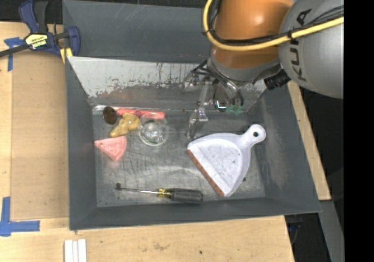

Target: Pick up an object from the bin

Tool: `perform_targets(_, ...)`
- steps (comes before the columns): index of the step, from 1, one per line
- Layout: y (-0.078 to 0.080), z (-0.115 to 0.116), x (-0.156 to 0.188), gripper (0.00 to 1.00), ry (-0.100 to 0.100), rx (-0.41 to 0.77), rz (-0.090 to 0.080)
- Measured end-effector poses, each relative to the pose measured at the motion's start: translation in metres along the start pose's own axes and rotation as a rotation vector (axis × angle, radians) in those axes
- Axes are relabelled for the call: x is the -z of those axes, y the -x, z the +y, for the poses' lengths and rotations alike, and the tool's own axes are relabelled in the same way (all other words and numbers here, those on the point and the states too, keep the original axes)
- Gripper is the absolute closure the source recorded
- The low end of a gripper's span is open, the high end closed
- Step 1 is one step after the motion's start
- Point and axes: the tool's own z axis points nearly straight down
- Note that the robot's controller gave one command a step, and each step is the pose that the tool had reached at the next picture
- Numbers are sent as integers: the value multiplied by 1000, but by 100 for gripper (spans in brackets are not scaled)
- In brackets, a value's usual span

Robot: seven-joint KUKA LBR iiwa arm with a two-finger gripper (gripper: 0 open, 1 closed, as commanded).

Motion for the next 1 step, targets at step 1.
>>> perform_targets(1,1,0,5,0,1,-2,-9)
